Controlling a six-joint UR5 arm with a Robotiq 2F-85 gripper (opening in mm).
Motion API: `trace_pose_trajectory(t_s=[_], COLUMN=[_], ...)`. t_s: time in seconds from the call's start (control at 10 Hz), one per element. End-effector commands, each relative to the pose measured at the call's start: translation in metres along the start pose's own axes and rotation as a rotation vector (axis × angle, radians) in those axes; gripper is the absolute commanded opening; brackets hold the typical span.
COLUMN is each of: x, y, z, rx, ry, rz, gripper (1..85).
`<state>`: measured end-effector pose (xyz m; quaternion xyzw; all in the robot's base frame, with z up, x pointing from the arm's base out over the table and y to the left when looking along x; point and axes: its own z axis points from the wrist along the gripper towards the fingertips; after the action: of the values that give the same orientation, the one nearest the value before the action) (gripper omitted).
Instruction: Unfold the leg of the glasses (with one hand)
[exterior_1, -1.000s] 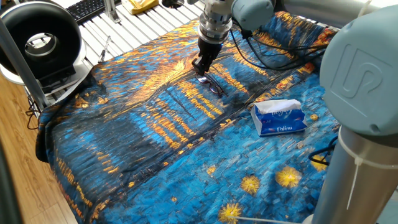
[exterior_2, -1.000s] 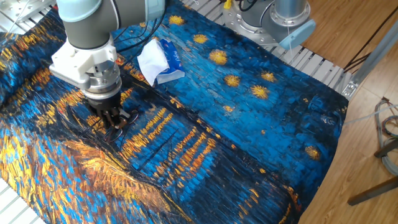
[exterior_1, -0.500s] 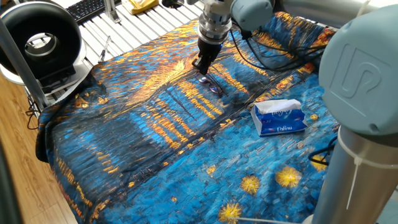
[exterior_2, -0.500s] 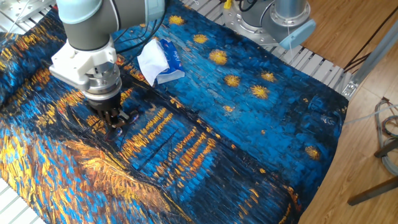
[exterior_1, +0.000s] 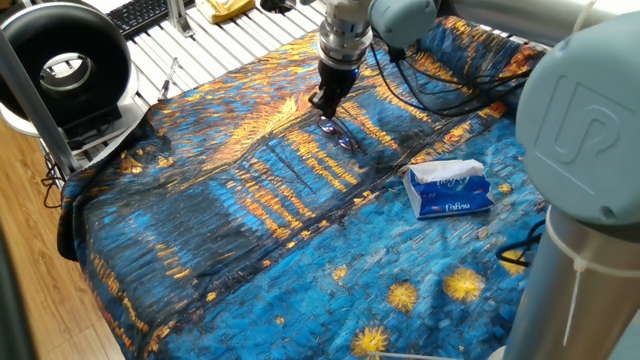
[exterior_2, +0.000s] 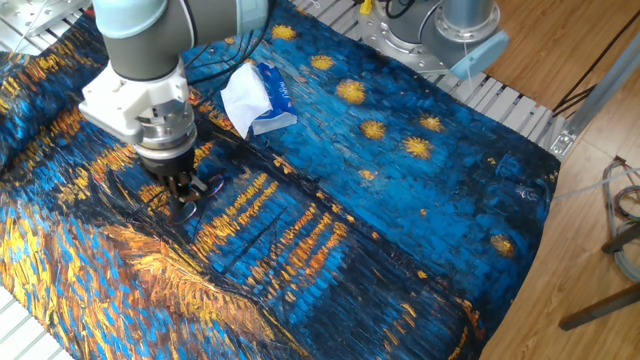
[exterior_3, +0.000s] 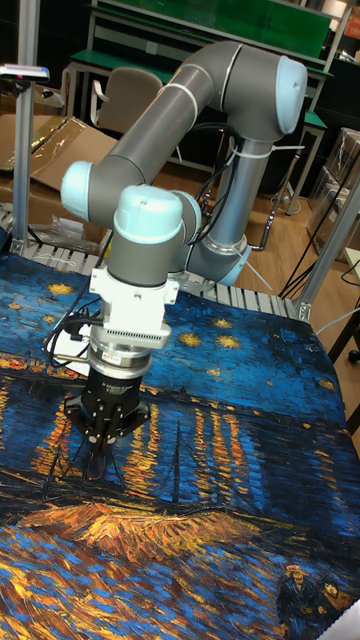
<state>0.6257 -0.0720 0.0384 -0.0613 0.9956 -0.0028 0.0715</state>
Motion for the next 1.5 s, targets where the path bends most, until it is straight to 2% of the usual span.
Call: trace_pose_trajectory(t_s=[0.0,0.6,0.8,0.9,1.1,1.4], x=[0.001,0.020,0.042,0.043,0.036,0.036], y=[0.007,-0.002,-0.001,0.002,0.005,0.004], z=[-0.025,-0.053,-0.060,-0.062,-0.065,-0.067], rx=[-0.005,0.030,0.051,0.053,0.052,0.059], ry=[0.007,0.026,0.103,0.098,0.052,0.047], rz=[0.031,0.001,-0.044,-0.039,-0.023,-0.028], gripper=[1.0,1.0,1.0,1.0,1.0,1.0])
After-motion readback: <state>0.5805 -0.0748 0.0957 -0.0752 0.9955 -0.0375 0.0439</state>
